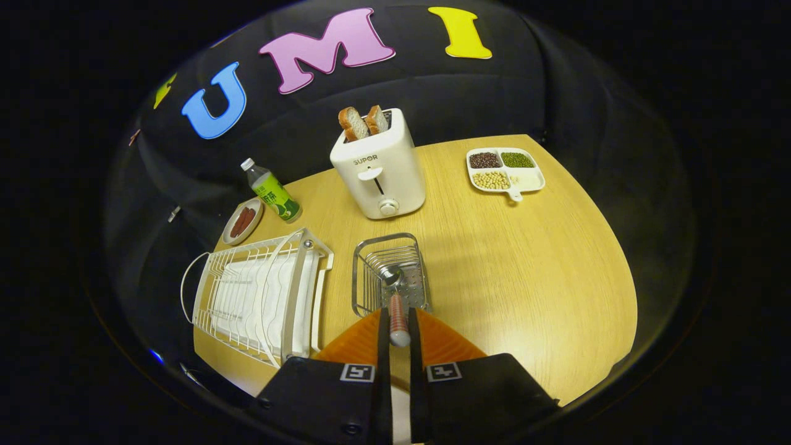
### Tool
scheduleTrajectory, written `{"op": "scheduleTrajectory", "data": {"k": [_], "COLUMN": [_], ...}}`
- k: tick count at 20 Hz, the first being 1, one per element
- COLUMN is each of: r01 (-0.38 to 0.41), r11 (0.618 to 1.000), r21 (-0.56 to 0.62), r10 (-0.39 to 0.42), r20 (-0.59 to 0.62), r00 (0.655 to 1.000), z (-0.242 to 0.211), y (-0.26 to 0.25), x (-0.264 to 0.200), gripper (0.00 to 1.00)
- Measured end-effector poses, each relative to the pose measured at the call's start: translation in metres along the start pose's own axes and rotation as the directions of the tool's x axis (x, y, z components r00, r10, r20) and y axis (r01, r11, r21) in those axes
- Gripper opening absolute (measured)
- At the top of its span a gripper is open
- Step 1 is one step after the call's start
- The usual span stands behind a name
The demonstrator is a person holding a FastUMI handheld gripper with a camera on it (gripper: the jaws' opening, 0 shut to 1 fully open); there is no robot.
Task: Take the plate from the dish rack, then take the spoon from the basket and place it into the plate.
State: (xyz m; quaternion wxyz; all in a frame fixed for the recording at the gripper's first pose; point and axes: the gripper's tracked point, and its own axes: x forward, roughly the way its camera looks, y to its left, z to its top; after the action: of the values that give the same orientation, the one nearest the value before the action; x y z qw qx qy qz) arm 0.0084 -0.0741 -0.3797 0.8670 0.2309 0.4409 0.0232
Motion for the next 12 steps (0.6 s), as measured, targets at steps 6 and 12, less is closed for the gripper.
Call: {"op": "scheduleTrajectory", "data": {"k": [6, 12], "r01": [-0.017, -0.077], "r11": [1.000, 0.997], "r21": [0.003, -0.001], "r10": [0.017, 0.076], "r20": [0.069, 0.127], "r00": [0.997, 0.989], "z": [0.021, 0.014], "y": [0.009, 0.023], "x": [-0.044, -0.122], "gripper": [0.13, 0.13]}}
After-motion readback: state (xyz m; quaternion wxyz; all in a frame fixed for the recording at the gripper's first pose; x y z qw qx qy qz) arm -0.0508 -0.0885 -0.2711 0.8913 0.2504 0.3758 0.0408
